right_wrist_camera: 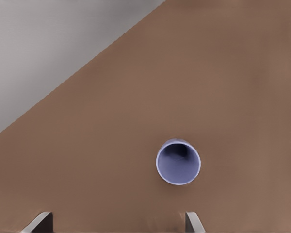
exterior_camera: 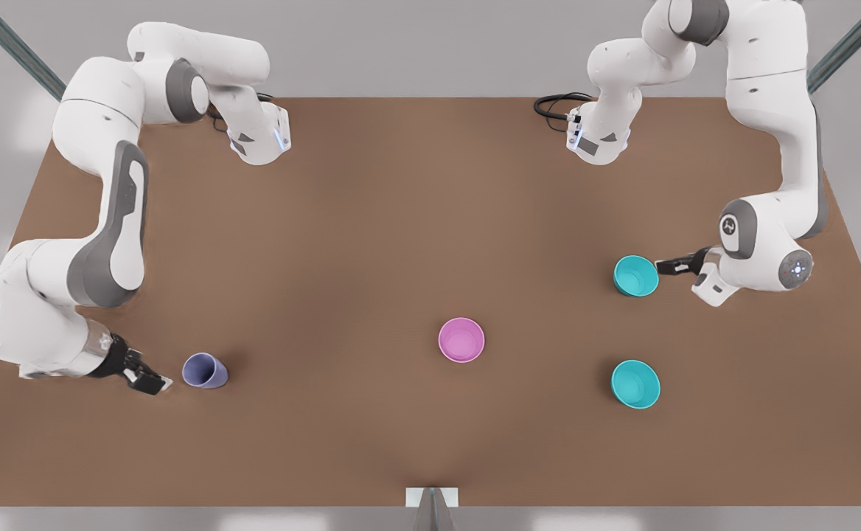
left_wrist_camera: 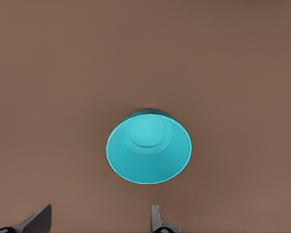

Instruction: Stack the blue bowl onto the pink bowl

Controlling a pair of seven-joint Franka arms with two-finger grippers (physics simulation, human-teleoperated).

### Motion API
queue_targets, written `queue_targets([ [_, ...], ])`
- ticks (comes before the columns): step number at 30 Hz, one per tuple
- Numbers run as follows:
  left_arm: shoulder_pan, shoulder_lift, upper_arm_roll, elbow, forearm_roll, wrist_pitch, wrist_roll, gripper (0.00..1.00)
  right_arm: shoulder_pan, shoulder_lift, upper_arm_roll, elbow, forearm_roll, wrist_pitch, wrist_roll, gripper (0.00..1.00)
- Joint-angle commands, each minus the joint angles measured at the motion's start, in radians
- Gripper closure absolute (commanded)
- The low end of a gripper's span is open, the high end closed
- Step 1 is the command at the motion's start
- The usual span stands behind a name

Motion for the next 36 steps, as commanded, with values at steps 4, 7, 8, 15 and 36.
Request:
queue_targets([
  [4, 0.005, 0.074, 0.001, -0.050, -0.015, 0.340, 0.556, 0.00, -0.007, -0.249, 0.003, -0.125, -0.147, -0.386, -0.696, 0.00],
  [7, 0.010, 0.091, 0.001, -0.074, -0.061, 0.340, 0.554, 0.00, -0.010, -0.403, -0.014, -0.360, -0.093, -0.268, -0.639, 0.00],
  [8, 0.008, 0.094, 0.001, -0.093, -0.064, 0.338, 0.554, 0.00, -0.010, -0.429, -0.017, -0.394, -0.095, -0.210, -0.639, 0.00],
  [15, 0.007, 0.151, -0.005, -0.093, -0.109, 0.360, 0.551, 0.34, -0.011, -0.490, -0.017, -0.508, -0.095, -0.127, -0.639, 0.00],
  [36, -0.518, 0.481, -0.089, 0.706, -0.187, 0.110, -0.575, 0.79, -0.011, -0.486, -0.015, -0.514, -0.096, -0.127, -0.640, 0.00],
])
